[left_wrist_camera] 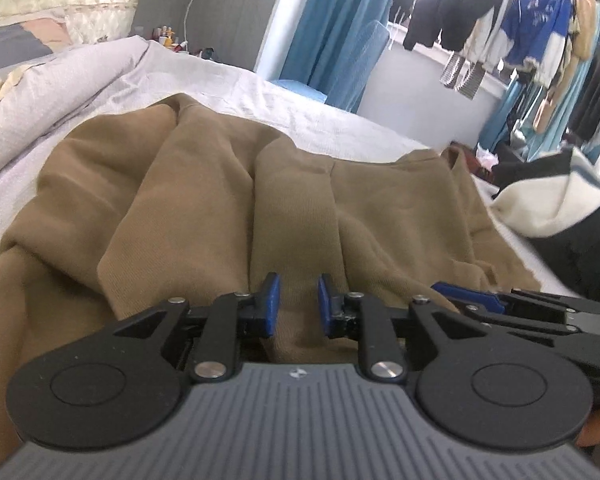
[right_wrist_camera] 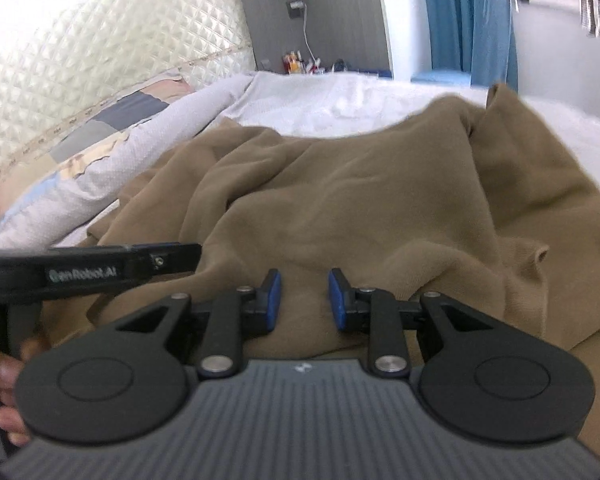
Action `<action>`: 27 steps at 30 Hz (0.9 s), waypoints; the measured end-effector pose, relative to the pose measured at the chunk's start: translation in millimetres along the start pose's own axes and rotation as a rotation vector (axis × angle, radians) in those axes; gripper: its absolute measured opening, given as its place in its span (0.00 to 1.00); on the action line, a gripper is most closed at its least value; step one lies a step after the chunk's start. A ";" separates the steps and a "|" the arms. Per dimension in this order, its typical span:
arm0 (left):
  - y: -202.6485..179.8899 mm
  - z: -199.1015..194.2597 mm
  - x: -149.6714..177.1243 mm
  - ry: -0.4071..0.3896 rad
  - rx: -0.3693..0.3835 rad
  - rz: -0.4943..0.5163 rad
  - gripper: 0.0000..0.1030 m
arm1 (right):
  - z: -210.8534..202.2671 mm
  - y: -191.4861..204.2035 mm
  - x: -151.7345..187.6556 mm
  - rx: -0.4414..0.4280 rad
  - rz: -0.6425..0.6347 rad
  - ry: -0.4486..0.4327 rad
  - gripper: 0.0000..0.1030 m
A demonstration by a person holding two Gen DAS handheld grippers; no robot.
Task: Fold large clothes
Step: 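Move both open grippers down to the hem of the folded brown hoodie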
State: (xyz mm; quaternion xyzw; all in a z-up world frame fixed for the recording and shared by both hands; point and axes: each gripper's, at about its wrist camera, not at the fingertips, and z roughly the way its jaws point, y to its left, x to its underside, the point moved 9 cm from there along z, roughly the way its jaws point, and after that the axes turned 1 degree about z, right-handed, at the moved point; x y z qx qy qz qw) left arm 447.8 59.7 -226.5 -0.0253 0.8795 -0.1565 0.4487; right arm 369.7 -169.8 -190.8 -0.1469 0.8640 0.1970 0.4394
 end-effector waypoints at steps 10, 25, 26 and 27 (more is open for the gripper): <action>2.4 -91.4 10.4 -0.047 -0.018 -0.045 0.37 | -57.8 -10.6 -11.9 0.032 0.050 -0.033 0.30; -8.5 -191.9 41.8 0.075 -0.023 -0.041 0.48 | -184.2 -69.7 -5.3 0.082 -0.009 0.180 0.29; -2.0 -196.5 42.0 0.093 -0.034 -0.053 0.48 | -191.7 -77.4 -0.9 0.077 0.005 0.208 0.29; 3.9 -203.9 43.8 0.108 -0.048 -0.064 0.49 | -197.5 -83.7 4.4 0.072 0.023 0.236 0.29</action>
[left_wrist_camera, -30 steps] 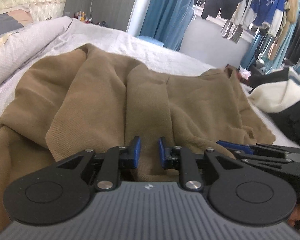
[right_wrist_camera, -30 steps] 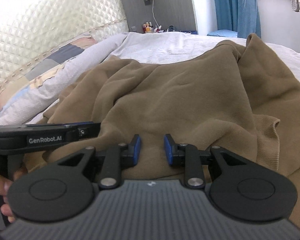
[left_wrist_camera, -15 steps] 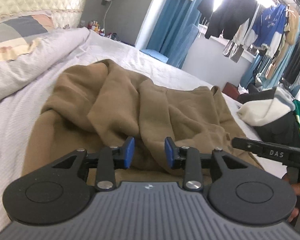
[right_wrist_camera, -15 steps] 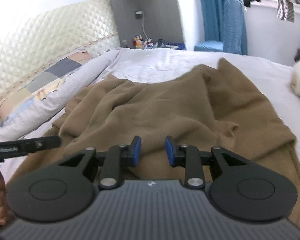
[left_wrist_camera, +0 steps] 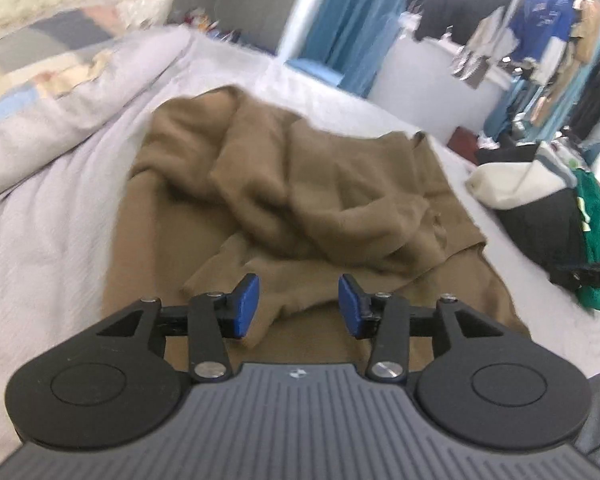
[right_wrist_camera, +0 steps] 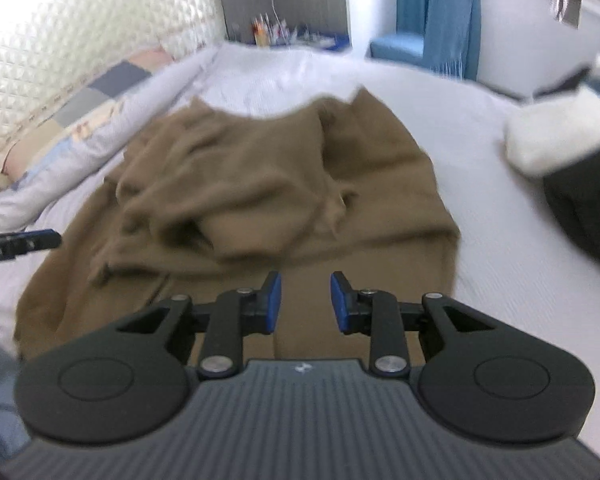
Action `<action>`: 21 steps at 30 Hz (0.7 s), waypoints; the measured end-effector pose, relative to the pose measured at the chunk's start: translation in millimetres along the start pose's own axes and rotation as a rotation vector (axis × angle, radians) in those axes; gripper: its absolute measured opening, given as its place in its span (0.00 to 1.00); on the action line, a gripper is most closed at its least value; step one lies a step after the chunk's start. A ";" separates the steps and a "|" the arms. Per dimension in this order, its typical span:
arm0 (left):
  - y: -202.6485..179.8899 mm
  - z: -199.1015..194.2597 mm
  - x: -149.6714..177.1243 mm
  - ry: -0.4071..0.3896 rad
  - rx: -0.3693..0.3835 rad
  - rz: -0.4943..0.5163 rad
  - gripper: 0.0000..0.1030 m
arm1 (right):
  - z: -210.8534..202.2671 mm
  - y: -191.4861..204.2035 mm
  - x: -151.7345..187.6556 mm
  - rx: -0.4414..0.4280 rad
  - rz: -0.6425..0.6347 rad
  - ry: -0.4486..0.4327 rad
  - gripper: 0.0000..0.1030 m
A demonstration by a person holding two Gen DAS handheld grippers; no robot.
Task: Fold large clothes
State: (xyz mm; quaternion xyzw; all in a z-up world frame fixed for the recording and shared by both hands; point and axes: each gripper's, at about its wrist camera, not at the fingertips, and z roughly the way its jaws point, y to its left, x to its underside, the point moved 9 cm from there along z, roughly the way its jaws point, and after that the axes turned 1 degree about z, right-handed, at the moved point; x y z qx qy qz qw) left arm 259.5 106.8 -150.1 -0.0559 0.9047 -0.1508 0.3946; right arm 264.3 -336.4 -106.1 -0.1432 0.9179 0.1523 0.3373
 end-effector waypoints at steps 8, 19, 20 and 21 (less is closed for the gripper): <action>61.3 -37.0 18.7 0.107 -0.094 -0.165 0.60 | -0.3 -48.7 48.9 -0.054 0.194 0.195 0.31; 135.2 -21.8 55.4 0.204 -0.128 -0.480 0.61 | 22.5 -68.7 66.7 -0.128 0.388 0.298 0.69; 134.9 -18.7 57.0 0.209 -0.123 -0.491 0.61 | 23.6 -69.4 66.3 -0.132 0.394 0.302 0.69; 133.5 -15.2 58.4 0.219 -0.120 -0.494 0.61 | 25.5 -68.6 67.3 -0.136 0.397 0.308 0.69</action>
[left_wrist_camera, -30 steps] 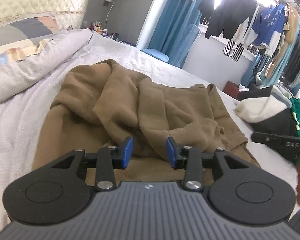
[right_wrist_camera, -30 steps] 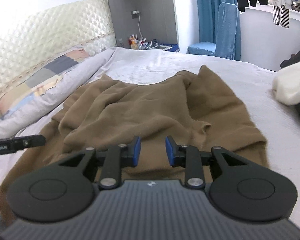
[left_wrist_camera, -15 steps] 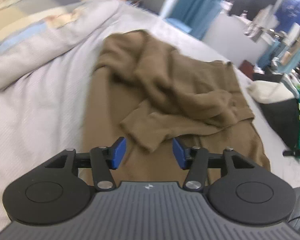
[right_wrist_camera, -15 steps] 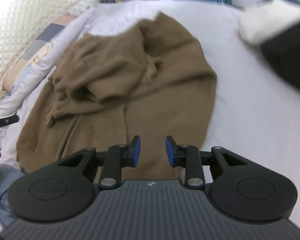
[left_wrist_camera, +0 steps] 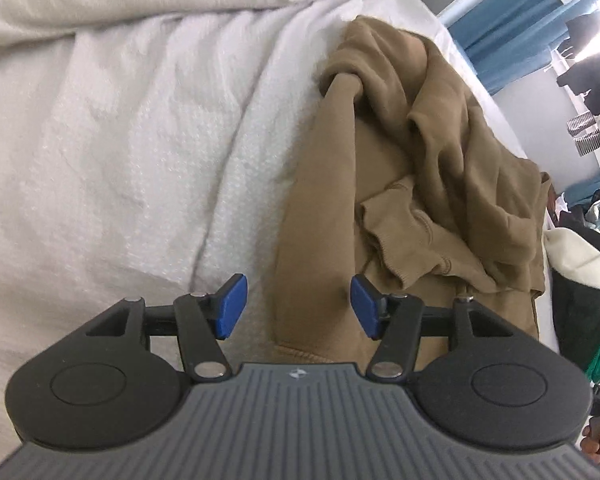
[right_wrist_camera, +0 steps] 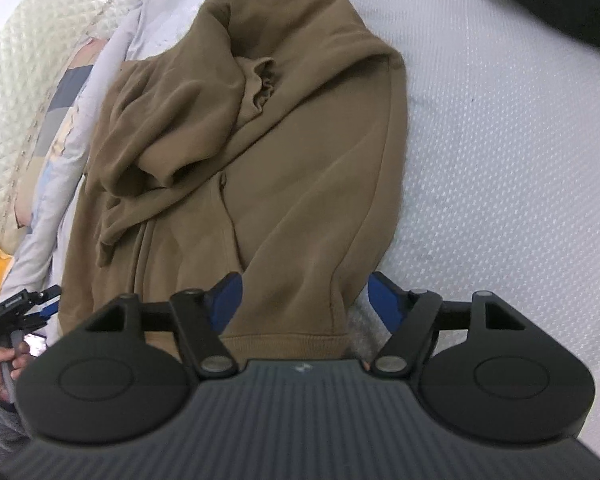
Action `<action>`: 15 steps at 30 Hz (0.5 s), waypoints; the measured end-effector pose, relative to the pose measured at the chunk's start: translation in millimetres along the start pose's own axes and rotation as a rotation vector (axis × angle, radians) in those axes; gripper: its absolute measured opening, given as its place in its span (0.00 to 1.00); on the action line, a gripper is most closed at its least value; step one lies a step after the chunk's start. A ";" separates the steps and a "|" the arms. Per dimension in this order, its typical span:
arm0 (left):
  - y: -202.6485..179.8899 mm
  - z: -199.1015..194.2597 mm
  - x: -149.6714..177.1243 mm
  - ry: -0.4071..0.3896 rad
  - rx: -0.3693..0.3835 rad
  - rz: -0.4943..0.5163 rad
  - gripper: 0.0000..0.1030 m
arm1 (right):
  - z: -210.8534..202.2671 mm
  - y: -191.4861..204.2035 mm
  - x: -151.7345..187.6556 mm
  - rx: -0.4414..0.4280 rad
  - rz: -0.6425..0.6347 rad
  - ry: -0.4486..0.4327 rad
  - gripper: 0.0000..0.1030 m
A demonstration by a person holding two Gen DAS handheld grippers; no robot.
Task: Fold large clothes
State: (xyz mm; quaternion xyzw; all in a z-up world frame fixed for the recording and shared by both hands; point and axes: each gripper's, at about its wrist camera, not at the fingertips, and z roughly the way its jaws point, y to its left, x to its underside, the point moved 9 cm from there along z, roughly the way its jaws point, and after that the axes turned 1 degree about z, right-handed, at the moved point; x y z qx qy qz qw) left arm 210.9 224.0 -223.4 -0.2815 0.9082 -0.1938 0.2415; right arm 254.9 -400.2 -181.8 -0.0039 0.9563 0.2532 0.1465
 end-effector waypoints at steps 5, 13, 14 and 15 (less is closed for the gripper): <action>-10.9 32.7 20.3 0.120 0.014 -0.017 0.61 | 5.2 -7.7 -1.7 -0.011 0.031 0.027 0.69; -14.8 32.3 27.8 0.109 -0.014 0.016 0.24 | 11.7 -19.8 -1.5 -0.009 0.085 0.055 0.69; -18.8 28.9 28.3 0.096 0.001 0.030 0.20 | 13.3 -19.9 -1.9 -0.010 0.084 0.061 0.69; -24.1 24.8 28.7 0.081 0.013 0.058 0.15 | 14.9 -19.5 -2.1 -0.009 0.081 0.069 0.69</action>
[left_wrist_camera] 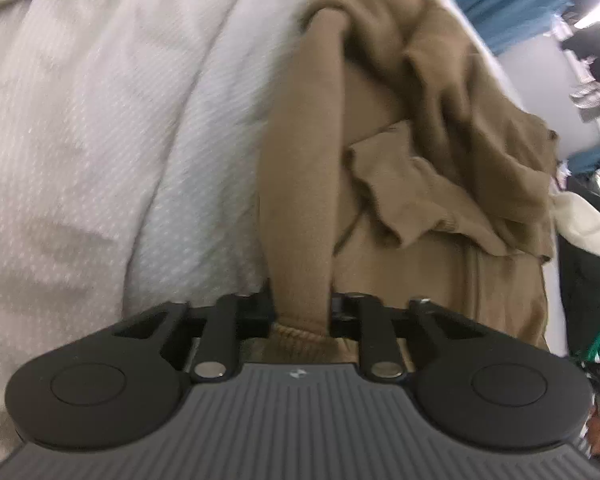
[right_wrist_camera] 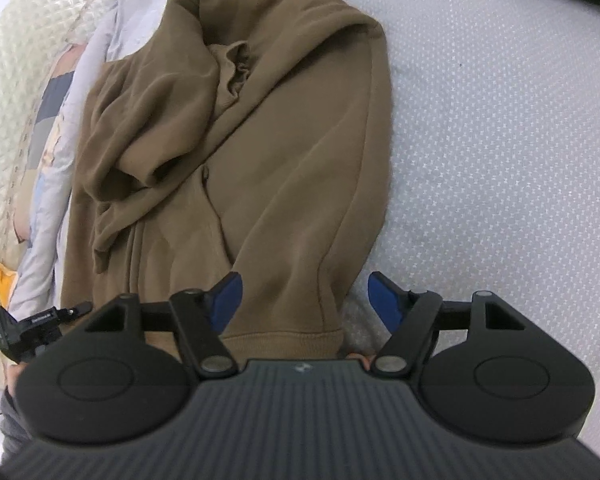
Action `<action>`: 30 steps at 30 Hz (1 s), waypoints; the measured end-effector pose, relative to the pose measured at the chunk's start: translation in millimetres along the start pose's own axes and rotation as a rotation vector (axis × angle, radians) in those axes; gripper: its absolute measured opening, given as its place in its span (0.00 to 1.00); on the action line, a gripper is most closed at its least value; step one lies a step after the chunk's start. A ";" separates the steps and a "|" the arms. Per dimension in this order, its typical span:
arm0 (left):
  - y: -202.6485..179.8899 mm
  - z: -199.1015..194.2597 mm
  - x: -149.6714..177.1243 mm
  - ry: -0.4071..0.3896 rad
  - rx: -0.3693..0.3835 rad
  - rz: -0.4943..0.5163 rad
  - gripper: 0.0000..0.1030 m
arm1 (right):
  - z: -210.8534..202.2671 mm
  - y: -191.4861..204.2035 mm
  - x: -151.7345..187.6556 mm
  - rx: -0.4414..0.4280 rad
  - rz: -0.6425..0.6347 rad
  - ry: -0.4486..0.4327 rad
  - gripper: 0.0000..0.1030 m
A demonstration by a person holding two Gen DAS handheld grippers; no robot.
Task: Fold large clothes
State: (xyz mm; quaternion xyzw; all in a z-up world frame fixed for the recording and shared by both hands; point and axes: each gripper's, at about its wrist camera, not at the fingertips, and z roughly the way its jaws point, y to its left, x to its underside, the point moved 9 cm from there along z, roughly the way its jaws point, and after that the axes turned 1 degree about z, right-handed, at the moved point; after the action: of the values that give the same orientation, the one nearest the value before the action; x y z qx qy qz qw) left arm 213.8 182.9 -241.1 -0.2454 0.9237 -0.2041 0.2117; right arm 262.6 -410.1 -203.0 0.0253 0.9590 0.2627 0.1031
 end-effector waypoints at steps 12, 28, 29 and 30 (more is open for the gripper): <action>-10.4 -35.9 -2.6 -0.152 0.306 -0.093 0.11 | 21.8 1.7 -11.8 0.071 -0.035 0.021 0.69; 2.8 -3.1 2.2 -0.070 0.192 -0.144 0.13 | 65.7 21.1 -15.3 0.068 -0.029 0.081 0.72; 4.0 -1.8 2.2 -0.062 0.183 -0.141 0.13 | 63.4 24.7 -13.3 0.060 -0.037 0.080 0.72; 4.0 -0.6 2.8 -0.052 0.177 -0.140 0.16 | 62.1 28.4 -12.9 0.055 -0.044 0.081 0.72</action>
State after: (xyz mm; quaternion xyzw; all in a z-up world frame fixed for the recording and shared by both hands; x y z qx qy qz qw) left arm 209.8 184.7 -243.4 -0.2947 0.8769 -0.2928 0.2417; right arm 288.2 -356.0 -238.4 -0.0036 0.9696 0.2346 0.0692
